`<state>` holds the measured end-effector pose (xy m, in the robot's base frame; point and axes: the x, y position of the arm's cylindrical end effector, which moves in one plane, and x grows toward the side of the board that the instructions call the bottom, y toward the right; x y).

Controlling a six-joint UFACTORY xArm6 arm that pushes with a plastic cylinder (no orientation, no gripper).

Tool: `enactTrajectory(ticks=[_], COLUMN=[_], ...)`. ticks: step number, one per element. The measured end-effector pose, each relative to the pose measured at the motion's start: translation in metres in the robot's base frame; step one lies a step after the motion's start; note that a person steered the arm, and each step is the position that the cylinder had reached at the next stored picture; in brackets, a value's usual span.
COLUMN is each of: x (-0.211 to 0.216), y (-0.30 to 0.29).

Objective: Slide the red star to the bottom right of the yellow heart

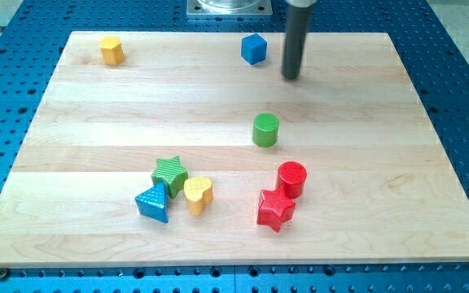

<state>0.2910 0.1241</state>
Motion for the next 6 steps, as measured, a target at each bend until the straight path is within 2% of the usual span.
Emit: enactTrajectory(ticks=[1, 2, 3, 4, 5, 6], x=[-0.052, -0.061, -0.030, 0.041, 0.152, 0.256], y=[-0.011, -0.063, -0.033, 0.012, 0.085, 0.033])
